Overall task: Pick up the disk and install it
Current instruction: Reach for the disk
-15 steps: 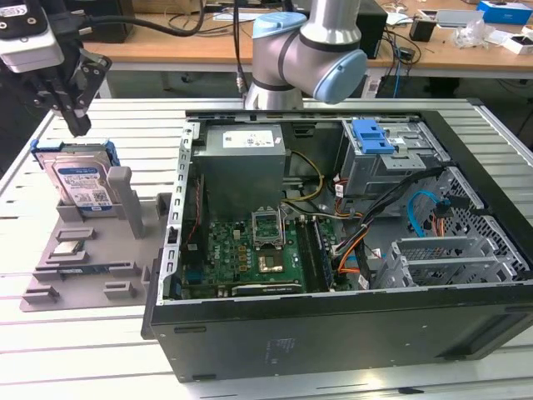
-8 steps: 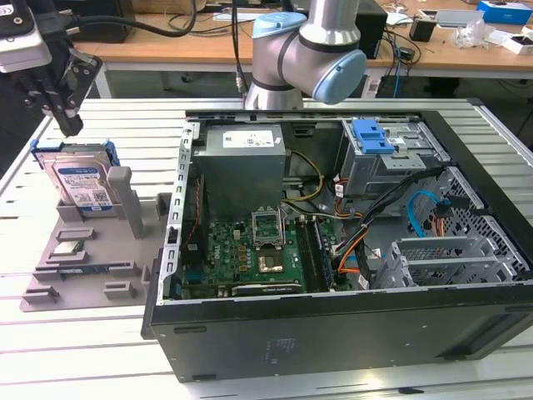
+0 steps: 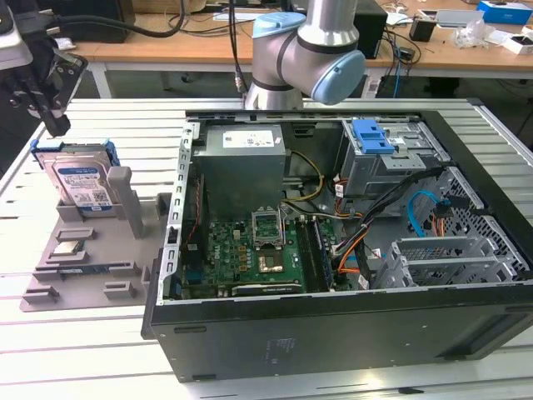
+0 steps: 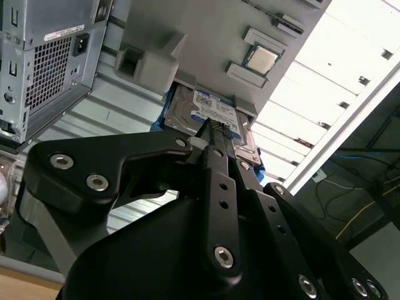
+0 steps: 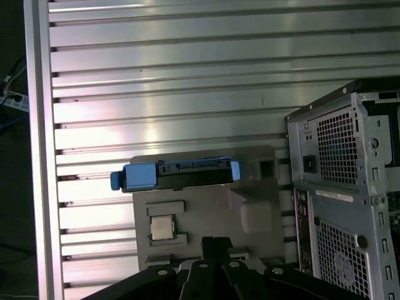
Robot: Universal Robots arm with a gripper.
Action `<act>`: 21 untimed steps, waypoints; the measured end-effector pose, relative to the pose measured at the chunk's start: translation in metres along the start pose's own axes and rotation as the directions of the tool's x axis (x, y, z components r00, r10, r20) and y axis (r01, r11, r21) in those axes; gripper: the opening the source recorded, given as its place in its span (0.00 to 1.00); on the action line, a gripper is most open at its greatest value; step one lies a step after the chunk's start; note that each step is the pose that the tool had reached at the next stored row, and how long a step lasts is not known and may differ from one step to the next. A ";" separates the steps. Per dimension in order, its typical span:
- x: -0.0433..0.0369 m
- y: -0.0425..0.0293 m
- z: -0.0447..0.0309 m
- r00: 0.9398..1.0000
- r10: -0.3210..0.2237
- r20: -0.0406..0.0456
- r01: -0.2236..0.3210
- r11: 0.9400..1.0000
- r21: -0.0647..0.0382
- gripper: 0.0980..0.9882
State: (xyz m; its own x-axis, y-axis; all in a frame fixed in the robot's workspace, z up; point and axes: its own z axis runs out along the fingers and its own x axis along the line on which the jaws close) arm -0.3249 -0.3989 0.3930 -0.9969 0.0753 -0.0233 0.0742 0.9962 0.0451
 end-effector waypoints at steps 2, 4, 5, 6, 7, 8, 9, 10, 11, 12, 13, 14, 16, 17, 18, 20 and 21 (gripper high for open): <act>0.0035 -0.0002 -0.0001 1.000 0.000 0.000 0.000 1.000 0.000 0.01; 0.0078 -0.0006 -0.0002 1.000 0.000 0.000 0.000 1.000 0.000 0.01; 0.0093 -0.0006 -0.0002 1.000 0.000 0.000 0.000 1.000 0.000 0.01; 0.0111 -0.0008 -0.0003 1.000 0.000 0.000 0.000 1.000 0.000 0.01; 0.0126 -0.0009 -0.0003 1.000 0.000 0.000 0.000 1.000 0.000 0.01; 0.0141 -0.0010 -0.0004 1.000 0.000 0.000 0.000 1.000 0.000 0.01; 0.0157 -0.0012 -0.0004 1.000 0.000 0.000 0.000 1.000 0.000 0.01; 0.0183 -0.0014 -0.0004 1.000 0.000 0.000 0.000 1.000 0.000 0.01; 0.0207 -0.0016 -0.0005 1.000 0.000 0.000 0.000 1.000 0.000 0.01; 0.0231 -0.0017 -0.0005 1.000 0.000 0.000 0.000 1.000 0.000 0.01; 0.0258 -0.0019 -0.0006 1.000 0.000 0.000 0.000 1.000 0.000 0.01; 0.0279 -0.0020 -0.0007 1.000 0.000 0.000 0.000 1.000 0.000 0.01; 0.0315 -0.0023 -0.0008 1.000 0.000 0.000 0.000 1.000 0.000 0.01; 0.0342 -0.0025 -0.0008 1.000 0.000 0.000 0.000 1.000 0.000 0.01; 0.0357 -0.0027 -0.0008 1.000 0.000 0.000 0.000 1.000 0.000 0.01; 0.0400 -0.0030 -0.0009 1.000 0.000 0.000 0.000 1.000 0.000 0.01; 0.0422 -0.0031 -0.0009 1.000 0.000 0.000 0.000 1.000 0.000 0.01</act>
State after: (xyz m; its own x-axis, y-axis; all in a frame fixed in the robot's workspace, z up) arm -0.3672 -0.3988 0.3928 -0.9969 0.0753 -0.0233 0.0742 0.9962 0.0450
